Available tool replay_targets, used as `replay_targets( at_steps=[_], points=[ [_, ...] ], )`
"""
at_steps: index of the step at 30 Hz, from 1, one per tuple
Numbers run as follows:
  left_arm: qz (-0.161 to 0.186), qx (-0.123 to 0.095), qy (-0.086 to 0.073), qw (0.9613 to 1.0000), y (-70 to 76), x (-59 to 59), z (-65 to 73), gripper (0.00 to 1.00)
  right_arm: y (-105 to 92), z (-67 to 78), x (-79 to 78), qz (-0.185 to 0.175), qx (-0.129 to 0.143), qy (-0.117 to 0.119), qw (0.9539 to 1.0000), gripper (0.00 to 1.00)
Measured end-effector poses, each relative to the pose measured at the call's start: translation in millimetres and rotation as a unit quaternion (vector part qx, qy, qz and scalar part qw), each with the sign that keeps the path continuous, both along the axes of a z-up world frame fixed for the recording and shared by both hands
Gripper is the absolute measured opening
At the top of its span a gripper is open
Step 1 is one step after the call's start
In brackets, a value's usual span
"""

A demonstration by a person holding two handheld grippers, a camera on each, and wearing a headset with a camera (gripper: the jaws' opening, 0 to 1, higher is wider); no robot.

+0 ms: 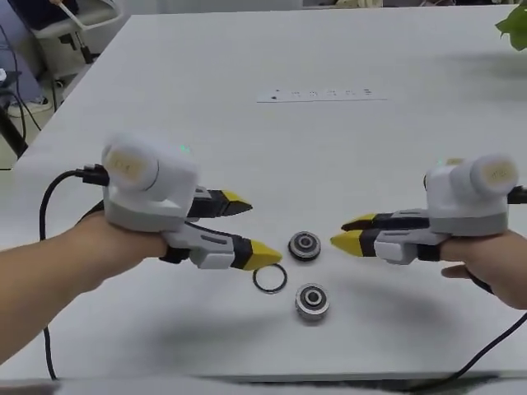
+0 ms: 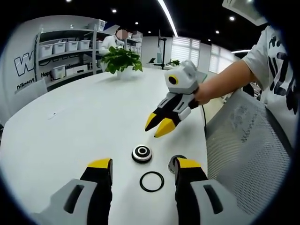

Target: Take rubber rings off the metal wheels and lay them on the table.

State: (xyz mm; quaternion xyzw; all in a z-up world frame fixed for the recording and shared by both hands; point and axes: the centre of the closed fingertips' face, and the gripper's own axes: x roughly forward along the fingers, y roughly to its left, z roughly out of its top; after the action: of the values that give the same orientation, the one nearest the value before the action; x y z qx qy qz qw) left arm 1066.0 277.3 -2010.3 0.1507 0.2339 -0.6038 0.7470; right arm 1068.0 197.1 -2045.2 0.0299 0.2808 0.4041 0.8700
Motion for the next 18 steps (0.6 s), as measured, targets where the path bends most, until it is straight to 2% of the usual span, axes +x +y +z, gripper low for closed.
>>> replay_targets(
  at_steps=[11, 13, 18],
  points=[
    [-0.014, 0.008, 0.012, 0.9998, -17.1, -1.1, -15.4, 0.46, 0.3, -7.7, -2.3, 0.008, -0.014, -0.003, 0.9999, 0.23],
    [-0.015, 0.006, 0.019, 0.9997, -19.6, 0.2, -18.0, 0.45, 0.4, -8.4, -2.6, 0.009, -0.014, -0.004, 0.9998, 0.23],
    [-0.017, 0.011, 0.022, 0.9996, -24.3, 4.7, -24.8, 0.42, 0.6, -10.3, -4.0, 0.012, -0.017, -0.003, 0.9998, 0.24]
  ],
)
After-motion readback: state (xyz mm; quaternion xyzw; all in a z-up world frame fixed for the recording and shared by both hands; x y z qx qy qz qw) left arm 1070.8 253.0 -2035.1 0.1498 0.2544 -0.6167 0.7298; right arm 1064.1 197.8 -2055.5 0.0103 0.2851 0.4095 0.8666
